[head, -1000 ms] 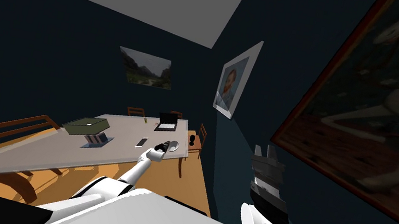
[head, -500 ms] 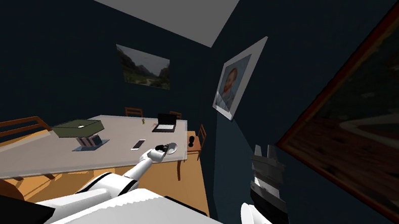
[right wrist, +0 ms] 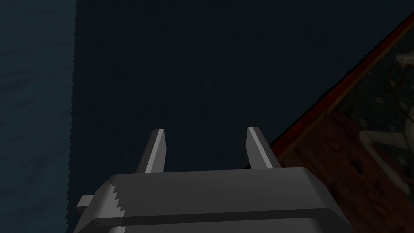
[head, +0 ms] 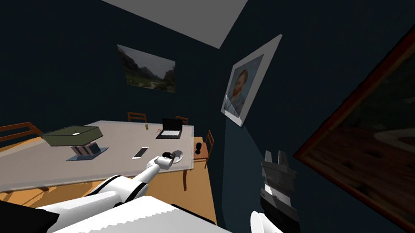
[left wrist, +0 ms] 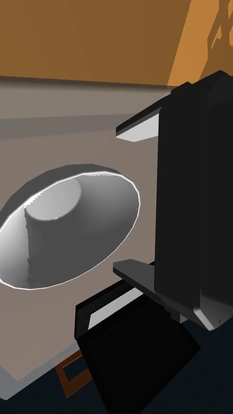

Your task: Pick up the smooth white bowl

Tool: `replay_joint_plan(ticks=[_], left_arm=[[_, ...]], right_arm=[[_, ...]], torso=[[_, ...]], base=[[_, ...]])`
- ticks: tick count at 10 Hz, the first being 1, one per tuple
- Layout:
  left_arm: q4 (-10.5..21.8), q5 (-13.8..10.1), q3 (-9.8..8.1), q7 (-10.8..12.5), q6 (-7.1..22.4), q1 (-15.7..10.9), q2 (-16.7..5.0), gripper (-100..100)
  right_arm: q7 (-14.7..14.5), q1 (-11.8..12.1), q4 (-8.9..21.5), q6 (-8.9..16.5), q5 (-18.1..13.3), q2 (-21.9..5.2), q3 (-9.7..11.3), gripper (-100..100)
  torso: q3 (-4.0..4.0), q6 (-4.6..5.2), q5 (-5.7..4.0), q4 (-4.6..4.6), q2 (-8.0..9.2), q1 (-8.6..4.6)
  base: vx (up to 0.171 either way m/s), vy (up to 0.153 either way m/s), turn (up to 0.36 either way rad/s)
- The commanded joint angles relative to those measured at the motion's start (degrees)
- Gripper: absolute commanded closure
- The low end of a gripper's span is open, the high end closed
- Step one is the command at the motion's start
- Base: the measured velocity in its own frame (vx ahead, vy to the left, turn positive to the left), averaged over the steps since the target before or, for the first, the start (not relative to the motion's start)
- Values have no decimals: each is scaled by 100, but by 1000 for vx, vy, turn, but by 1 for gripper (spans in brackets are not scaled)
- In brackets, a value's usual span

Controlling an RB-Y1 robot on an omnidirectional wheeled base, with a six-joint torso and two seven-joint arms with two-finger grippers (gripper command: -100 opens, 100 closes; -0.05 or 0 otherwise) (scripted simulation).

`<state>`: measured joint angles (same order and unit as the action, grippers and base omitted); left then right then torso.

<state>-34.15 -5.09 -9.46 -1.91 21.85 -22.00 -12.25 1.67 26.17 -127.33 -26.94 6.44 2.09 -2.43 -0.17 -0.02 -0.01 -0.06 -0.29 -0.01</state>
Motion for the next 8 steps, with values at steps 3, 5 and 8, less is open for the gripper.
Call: replay_joint_plan(ticks=[3, 5, 8], left_arm=[[305, -134, -22, -118, 166, -37, 8, -100], [390, -146, -29, -134, 202, -29, 24, -100], [445, 18, 178, 148, 190, -37, -2, -100]], right_arm=[[0, 0, 0, 0, 0, 0, 0, 0], [0, 0, 0, 0, 0, 0, 0, 0], [0, -1, 0, 0, 0, 0, 0, 0]], torso=[[2, -1, 0, 1, 4, 4], [6, -1, 1, 2, 10, 7], [15, -1, 0, 6, 27, 2]], base=[[65, 8, -9], [44, 14, -9], [0, 17, -66]])
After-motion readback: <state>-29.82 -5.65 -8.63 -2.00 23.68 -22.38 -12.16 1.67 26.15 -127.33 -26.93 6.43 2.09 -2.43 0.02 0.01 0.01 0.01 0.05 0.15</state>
